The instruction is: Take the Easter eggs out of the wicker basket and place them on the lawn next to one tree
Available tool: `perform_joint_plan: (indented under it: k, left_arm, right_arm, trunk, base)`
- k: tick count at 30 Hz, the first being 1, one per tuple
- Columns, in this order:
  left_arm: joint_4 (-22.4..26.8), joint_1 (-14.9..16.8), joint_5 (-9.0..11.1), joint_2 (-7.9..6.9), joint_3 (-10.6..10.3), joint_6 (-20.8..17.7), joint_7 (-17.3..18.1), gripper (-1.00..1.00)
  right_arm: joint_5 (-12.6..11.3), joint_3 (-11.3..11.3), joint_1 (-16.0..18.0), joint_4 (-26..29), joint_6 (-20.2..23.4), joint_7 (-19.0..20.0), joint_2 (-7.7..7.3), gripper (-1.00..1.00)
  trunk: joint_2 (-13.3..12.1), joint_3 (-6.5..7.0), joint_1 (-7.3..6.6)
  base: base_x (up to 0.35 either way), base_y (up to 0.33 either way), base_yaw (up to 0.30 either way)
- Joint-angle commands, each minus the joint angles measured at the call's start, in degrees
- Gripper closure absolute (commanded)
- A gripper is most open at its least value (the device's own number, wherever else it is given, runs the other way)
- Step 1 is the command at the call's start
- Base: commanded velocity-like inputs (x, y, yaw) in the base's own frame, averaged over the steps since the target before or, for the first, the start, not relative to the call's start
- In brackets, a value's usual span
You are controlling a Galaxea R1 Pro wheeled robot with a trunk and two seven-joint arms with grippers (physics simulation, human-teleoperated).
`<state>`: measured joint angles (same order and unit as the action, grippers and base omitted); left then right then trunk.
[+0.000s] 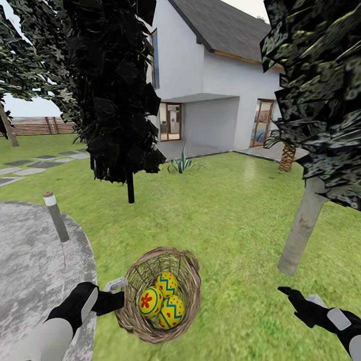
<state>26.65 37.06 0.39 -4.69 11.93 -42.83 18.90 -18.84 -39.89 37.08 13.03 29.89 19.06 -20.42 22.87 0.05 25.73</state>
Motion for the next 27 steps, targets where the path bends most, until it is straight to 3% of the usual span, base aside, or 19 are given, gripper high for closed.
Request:
perform_joint_plan:
  k: [1,27]
  left_arm:
    - [0.07,0.03,0.93,0.03,0.37,-0.5,0.17,1.0]
    - [0.07,0.03,0.93,0.03,0.37,-0.5,0.17,1.0]
  right_arm:
    - [-0.06,-0.28,0.01,0.05,0.34,0.03,0.01,-1.0]
    - [-0.17,-0.28,0.01,0.0,0.34,0.06,0.03,-1.0]
  trunk:
    - [0.05,-0.02,0.05]
    - [0.05,-0.02,0.05]
  base:
    - [0.299,0.0,0.0]
    - [0.298,0.0,0.0]
